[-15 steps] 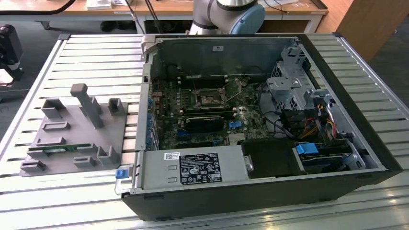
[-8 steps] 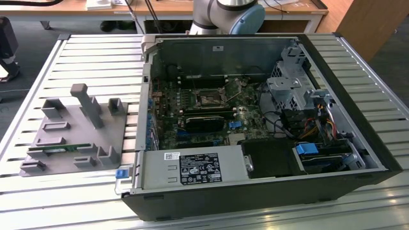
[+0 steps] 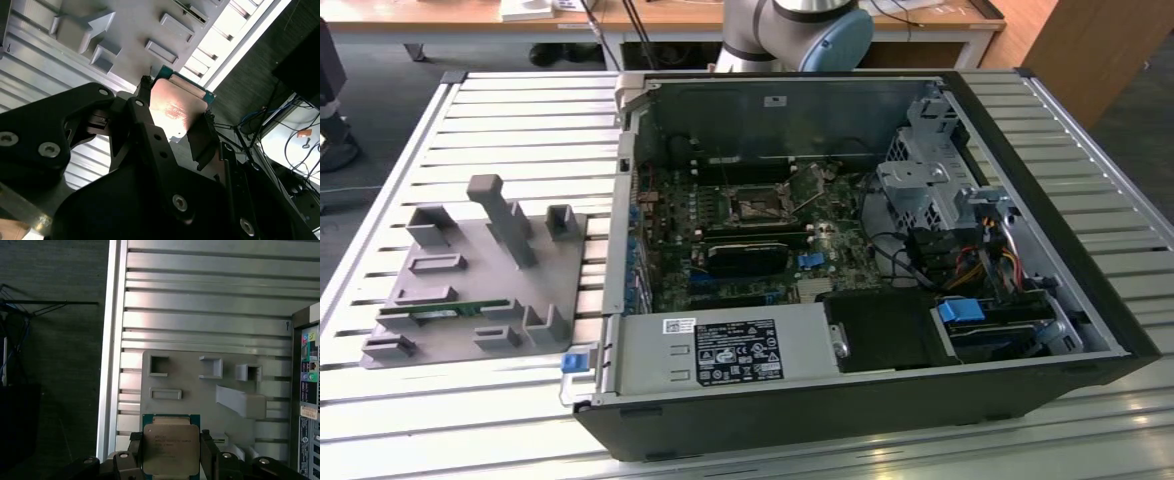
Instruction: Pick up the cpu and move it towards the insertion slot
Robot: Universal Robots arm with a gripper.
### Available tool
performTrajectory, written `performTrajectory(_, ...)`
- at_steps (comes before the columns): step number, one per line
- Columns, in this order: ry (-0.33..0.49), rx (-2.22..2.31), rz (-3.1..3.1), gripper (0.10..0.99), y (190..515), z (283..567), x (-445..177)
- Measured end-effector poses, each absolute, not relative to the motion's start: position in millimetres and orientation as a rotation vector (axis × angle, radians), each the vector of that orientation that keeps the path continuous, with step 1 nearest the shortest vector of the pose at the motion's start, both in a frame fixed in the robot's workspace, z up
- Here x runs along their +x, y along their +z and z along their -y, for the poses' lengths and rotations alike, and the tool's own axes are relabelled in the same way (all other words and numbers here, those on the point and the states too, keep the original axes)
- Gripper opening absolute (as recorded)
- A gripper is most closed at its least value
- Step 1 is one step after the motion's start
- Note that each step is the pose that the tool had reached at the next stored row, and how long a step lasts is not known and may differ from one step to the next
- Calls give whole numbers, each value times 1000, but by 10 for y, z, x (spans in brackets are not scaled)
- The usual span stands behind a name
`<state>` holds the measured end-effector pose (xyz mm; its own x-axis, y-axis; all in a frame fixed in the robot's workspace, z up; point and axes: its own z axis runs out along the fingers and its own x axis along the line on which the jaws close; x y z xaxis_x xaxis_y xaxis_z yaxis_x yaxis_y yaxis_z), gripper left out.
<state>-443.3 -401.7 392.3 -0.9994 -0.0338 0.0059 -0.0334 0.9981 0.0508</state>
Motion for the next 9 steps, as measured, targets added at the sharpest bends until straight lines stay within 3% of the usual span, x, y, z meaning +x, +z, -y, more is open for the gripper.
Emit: performTrajectory(9,-80,53,3133,541,3972,4017,-4386)
